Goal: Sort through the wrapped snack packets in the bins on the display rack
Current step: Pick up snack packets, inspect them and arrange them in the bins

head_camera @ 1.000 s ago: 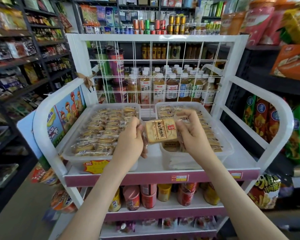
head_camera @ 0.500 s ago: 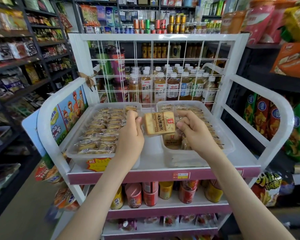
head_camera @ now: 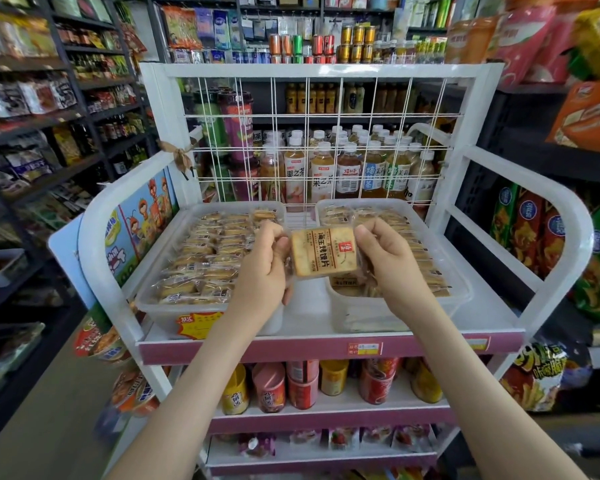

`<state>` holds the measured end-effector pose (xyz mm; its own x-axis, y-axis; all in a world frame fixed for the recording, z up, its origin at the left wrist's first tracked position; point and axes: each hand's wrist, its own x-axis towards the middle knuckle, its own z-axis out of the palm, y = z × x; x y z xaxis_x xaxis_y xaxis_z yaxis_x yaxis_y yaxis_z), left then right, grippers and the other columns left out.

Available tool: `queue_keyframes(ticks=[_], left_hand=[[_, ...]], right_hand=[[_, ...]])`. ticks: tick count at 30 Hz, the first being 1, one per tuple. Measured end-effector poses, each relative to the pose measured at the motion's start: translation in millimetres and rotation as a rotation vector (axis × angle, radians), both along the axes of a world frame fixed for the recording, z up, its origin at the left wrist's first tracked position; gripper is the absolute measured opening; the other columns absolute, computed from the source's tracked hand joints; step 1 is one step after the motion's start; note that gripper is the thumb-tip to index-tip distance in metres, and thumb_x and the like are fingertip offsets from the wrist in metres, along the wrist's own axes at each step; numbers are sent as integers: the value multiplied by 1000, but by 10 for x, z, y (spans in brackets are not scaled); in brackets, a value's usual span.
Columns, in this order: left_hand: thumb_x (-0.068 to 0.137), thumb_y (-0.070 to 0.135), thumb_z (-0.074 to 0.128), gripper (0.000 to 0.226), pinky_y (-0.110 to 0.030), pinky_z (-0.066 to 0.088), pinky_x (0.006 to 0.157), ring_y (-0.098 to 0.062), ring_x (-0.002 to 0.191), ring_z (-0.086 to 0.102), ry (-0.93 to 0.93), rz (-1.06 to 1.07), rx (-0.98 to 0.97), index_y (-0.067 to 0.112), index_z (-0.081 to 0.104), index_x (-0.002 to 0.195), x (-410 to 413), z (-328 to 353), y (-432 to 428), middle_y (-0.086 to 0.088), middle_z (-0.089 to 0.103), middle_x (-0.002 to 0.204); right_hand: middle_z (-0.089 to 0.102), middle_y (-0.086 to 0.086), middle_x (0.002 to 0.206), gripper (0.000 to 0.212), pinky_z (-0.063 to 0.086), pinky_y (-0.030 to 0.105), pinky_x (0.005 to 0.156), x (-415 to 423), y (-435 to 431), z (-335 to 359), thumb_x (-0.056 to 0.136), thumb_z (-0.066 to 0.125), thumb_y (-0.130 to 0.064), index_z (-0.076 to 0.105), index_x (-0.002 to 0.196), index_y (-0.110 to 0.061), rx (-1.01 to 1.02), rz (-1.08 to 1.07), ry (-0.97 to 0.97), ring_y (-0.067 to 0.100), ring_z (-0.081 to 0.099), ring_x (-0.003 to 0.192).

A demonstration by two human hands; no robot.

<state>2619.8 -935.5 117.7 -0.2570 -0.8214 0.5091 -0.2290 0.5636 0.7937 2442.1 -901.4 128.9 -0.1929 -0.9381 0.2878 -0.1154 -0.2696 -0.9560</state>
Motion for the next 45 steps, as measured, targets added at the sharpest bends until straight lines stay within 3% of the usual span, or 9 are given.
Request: queue_keyframes(ticks=[9,13,19,21,26,34,39,42,45], left_hand=[[106,18,29,24,-27,32,35,-17,37,41,88,153,32,28,35,85,-84,-48,18,-25,53,71],[105,20,32,16,-25,36,36,-15,40,48,-24,169,65,13,40,93,-116,-75,-30,-18,56,70],[100,29,47,28,-22,48,75,-3,85,54,-225,240,-118,14,49,123,-155,63,33,5,56,105],[100,39,43,36,-22,45,90,-3,104,54,-220,110,-77,21,48,131,-226,126,106,10,55,118],[92,48,50,36,-4,42,72,4,90,56,-34,-23,111,23,48,118,-364,187,164,16,57,99],[100,30,45,7,-26,54,78,-10,85,63,135,-114,244,35,47,104,-331,53,49,1,63,95],[103,29,40,19,-47,52,95,-23,108,65,268,-145,422,28,56,114,-325,-21,19,-5,65,115],[105,24,35,24,-45,54,90,-23,100,68,443,-115,536,33,57,106,-298,-20,2,-5,67,111],[105,22,34,25,-40,59,79,-24,96,70,568,-131,603,32,57,107,-284,-29,-18,-8,68,111]], right_hand=[[67,2,75,23,53,38,57,111,8,-61,100,46,-23,51,78,-22,-118,-262,89,23,63,68],[67,6,77,24,40,25,41,65,-10,-44,101,44,-26,50,78,-21,-21,-217,5,14,53,52],[59,9,74,18,43,38,54,21,-53,78,101,43,-25,48,85,-20,-112,-278,194,14,50,58],[56,-3,69,12,43,23,56,80,-32,130,101,44,-19,47,90,-14,-170,-250,308,1,50,56],[54,-17,61,18,36,8,52,261,21,137,96,39,6,48,93,-9,-214,84,441,-6,54,54],[59,7,67,15,53,30,61,112,-62,49,94,43,-2,57,100,-3,-147,414,-47,21,59,62],[56,4,64,10,48,37,61,-8,-77,57,91,49,-9,56,98,-11,-171,226,-235,20,56,60],[53,0,71,8,46,36,61,-95,-119,38,94,56,-10,55,99,-16,-122,-137,-51,15,52,63],[56,5,83,10,50,22,58,-144,-90,32,93,60,-20,56,101,-19,27,-128,113,14,55,68]])
